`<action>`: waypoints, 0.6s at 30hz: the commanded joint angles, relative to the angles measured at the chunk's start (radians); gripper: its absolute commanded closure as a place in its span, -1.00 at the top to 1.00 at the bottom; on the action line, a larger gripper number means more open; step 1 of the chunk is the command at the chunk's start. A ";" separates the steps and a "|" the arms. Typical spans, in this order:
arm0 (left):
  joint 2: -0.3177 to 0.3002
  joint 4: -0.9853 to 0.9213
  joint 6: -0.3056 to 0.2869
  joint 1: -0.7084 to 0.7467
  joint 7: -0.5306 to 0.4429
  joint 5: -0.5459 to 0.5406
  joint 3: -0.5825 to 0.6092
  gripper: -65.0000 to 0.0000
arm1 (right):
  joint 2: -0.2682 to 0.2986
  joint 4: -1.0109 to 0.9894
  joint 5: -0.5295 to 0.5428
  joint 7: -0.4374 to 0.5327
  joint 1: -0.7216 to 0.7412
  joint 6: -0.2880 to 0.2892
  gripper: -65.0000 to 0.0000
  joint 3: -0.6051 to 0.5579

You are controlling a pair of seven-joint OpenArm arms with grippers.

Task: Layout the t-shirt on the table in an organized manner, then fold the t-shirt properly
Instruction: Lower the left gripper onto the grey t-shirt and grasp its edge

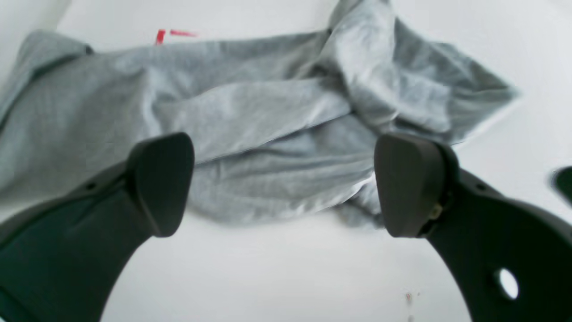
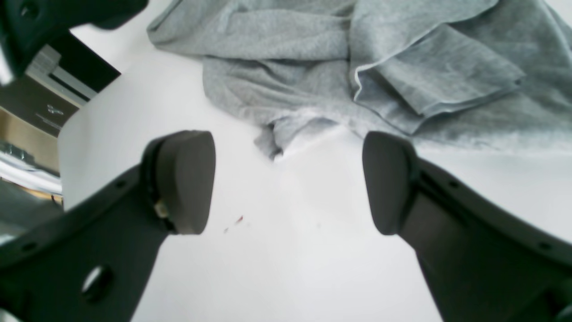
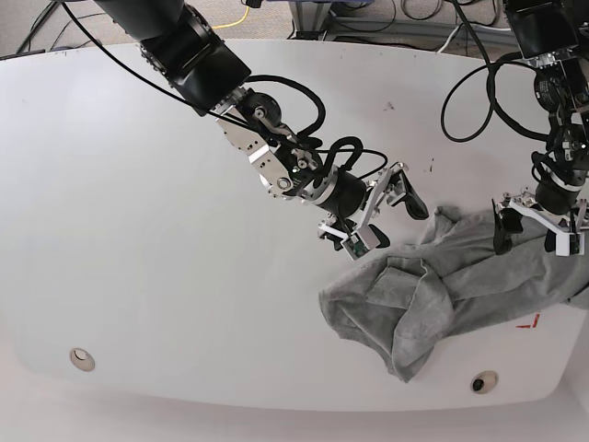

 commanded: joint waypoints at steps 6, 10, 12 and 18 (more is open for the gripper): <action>0.092 -0.104 0.052 -0.106 -0.016 0.161 0.029 0.82 | 0.097 0.156 0.015 0.031 -0.030 0.014 0.48 0.005; 0.141 -0.171 0.050 -0.163 -0.030 0.215 0.054 0.82 | 0.127 0.186 0.015 0.031 -0.052 0.014 0.48 0.009; 0.158 -0.193 0.052 -0.175 -0.055 0.241 0.071 0.82 | 0.137 0.195 0.017 0.031 -0.059 0.014 0.48 0.025; 0.181 -0.270 0.056 -0.201 -0.132 0.318 0.131 0.81 | 0.141 0.222 0.017 0.031 -0.093 0.014 0.48 0.054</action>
